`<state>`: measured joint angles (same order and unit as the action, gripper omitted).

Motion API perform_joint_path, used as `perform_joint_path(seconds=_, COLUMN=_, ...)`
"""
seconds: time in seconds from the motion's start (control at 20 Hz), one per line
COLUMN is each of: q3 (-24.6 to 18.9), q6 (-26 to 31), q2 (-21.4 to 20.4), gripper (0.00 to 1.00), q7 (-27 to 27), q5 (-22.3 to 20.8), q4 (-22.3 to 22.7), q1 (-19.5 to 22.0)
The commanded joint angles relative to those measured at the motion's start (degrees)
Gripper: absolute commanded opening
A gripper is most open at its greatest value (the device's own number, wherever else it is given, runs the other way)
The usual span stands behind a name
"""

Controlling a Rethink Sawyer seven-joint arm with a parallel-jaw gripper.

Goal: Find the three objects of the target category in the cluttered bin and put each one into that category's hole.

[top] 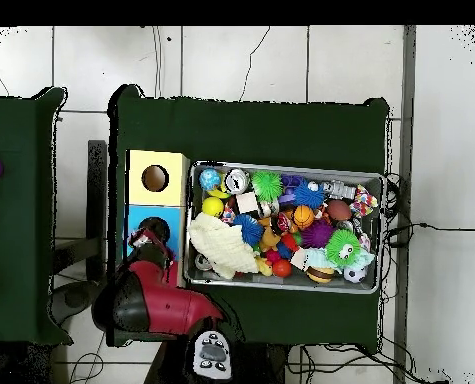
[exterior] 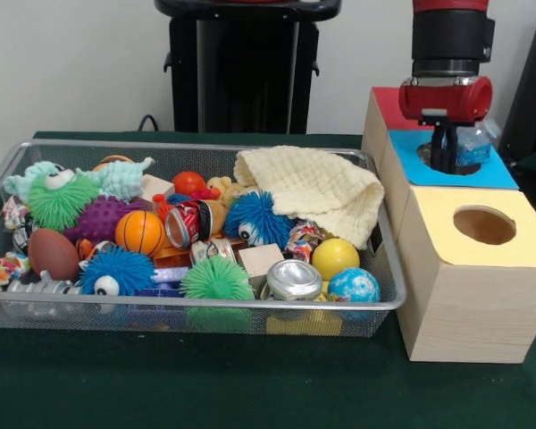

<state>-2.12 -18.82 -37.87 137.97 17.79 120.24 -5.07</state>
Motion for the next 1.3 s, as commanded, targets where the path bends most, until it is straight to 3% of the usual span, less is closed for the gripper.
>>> perform_joint_path(seconds=0.05, q3=-1.86, q6=1.57, q2=11.26, gripper=0.0, q7=6.36, q5=0.61, q4=-2.59, q1=-2.41)
perform_joint_path(seconds=0.25, q3=-2.03, q6=-1.31, q2=13.74, gripper=0.0, q7=6.84, q5=-0.53, q4=-3.76, q1=-1.95)
perform_joint_path(seconds=0.5, q3=-1.93, q6=-0.79, q2=12.82, gripper=0.0, q7=6.84, q5=-0.89, q4=-3.09, q1=-1.71)
perform_joint_path(seconds=1.1, q3=-3.34, q6=5.49, q2=6.47, gripper=0.0, q7=4.84, q5=-5.05, q4=0.13, q1=3.31)
perform_joint_path(seconds=1.3, q3=-2.55, q6=8.34, q2=1.95, gripper=0.0, q7=4.81, q5=-5.33, q4=1.09, q1=5.04)
